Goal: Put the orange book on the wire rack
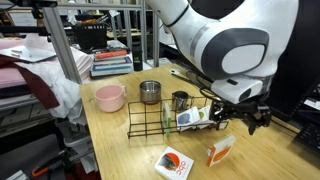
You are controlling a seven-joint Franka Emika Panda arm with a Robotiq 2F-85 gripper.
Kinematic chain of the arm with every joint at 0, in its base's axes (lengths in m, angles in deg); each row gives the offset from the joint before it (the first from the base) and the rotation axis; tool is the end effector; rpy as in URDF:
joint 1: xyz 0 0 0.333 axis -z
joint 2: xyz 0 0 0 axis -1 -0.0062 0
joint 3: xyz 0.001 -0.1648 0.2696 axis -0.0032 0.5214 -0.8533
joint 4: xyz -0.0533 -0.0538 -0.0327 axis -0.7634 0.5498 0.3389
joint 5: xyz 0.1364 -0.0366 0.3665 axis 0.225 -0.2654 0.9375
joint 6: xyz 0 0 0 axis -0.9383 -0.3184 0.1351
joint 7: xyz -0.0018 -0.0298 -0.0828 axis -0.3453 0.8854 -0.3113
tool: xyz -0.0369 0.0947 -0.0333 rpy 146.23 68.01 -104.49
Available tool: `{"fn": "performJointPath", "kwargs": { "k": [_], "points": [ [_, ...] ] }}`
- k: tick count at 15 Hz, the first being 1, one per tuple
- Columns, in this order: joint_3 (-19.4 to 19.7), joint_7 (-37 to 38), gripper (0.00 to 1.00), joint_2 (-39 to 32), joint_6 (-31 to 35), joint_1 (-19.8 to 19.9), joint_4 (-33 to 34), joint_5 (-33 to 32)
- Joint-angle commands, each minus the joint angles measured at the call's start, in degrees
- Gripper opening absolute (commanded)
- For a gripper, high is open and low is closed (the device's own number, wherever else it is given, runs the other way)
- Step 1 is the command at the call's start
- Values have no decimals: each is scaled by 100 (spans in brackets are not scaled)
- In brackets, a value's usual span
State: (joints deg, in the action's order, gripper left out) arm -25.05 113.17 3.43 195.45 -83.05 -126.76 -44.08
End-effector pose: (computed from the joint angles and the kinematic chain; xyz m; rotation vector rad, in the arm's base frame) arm 0.6117 -0.2350 0.2788 -0.9117 2.8805 -0.1723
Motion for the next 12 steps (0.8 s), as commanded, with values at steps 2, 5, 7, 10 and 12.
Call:
{"fn": "performJointPath", "kwargs": {
  "k": [2, 5, 7, 10, 12],
  "points": [
    [-63, 658, 100, -27, 18, 208, -37, 504],
    [-171, 808, 100, -125, -120, 346, -50, 918],
    [-140, 979, 100, -220, 19, 319, -72, 990],
    [-151, 1206, 100, -320, 19, 325, -43, 1038],
    [-160, 1311, 100, -380, -17, 324, -5, 1016]
  ]
}}
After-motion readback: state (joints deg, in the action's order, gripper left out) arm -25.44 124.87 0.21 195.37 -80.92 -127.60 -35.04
